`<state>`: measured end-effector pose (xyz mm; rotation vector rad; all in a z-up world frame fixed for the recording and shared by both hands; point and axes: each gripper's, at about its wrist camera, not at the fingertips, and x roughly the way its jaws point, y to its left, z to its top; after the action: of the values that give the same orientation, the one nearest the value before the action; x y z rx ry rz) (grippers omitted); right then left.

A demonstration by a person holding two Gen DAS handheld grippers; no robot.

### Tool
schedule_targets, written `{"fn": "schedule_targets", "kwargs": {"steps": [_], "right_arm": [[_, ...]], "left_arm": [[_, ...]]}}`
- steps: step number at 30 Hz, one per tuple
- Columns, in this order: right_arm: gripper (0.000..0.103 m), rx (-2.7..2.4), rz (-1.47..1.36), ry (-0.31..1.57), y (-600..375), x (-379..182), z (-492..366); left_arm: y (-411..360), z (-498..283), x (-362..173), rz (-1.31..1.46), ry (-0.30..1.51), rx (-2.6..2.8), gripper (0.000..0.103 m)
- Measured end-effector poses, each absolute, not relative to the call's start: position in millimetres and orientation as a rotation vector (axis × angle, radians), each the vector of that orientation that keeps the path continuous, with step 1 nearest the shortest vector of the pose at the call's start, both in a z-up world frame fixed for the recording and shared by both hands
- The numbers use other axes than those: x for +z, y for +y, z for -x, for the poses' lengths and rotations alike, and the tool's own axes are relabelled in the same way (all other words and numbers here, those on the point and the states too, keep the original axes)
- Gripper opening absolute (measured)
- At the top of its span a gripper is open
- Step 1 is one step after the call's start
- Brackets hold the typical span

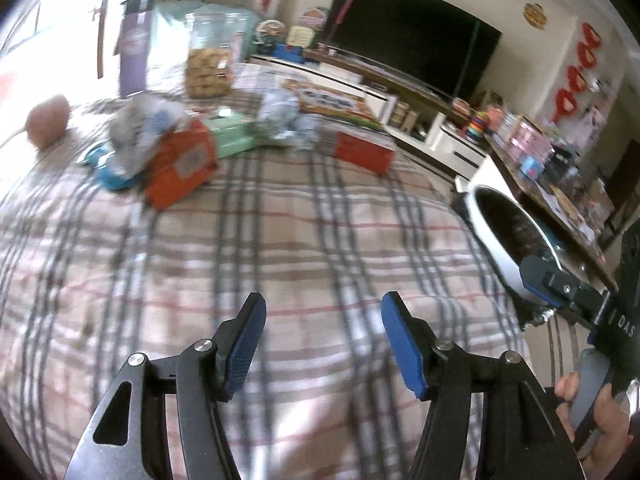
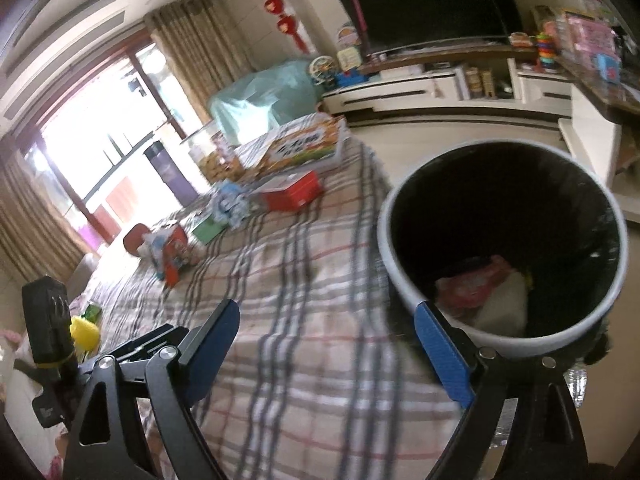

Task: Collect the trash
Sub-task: 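Move both open tools back over the bed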

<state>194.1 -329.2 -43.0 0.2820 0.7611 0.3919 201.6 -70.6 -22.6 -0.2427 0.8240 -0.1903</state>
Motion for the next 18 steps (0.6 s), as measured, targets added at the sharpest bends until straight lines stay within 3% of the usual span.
{"fn": "schedule_targets", "kwargs": {"steps": [18], "right_arm": [[0.090,0.506,-0.213,0.781,-248.8,-47.6,-209.8]], "left_arm": [[-9.3,-187.6,-21.5,0.313,0.819,-0.063,0.060]]}}
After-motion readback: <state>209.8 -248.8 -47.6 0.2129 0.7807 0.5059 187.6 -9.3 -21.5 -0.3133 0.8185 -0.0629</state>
